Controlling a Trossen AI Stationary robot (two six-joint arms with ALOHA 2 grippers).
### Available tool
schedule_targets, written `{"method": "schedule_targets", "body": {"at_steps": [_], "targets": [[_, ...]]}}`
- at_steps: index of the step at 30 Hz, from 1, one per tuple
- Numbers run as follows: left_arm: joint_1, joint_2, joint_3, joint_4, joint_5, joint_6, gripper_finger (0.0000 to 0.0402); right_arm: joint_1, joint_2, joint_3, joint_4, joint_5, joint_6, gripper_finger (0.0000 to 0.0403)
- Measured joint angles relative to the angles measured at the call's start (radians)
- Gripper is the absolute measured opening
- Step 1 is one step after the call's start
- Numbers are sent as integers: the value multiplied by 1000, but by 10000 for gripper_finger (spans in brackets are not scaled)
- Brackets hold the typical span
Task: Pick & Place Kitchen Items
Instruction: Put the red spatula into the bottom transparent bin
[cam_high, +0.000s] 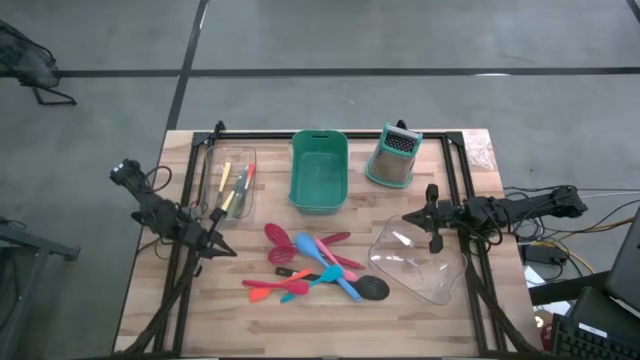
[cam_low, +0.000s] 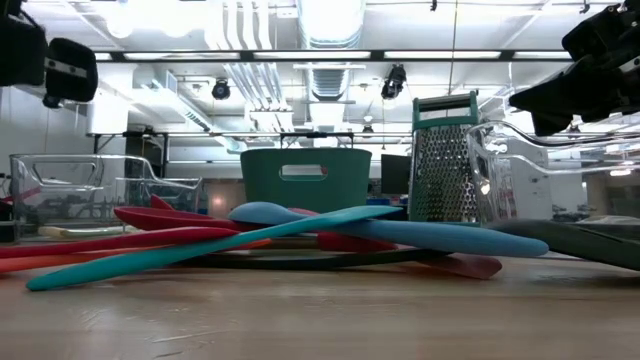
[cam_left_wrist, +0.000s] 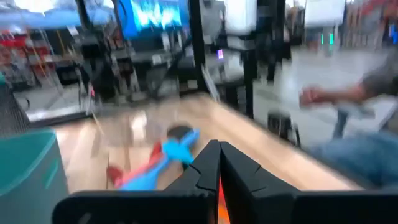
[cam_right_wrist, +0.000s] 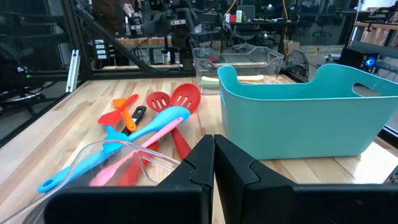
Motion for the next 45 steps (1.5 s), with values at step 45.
{"method": "schedule_targets", "body": {"at_steps": [45], "targets": [[268,38,-45,108,190,-55,17,0,1,0,0,0,0,8]]}}
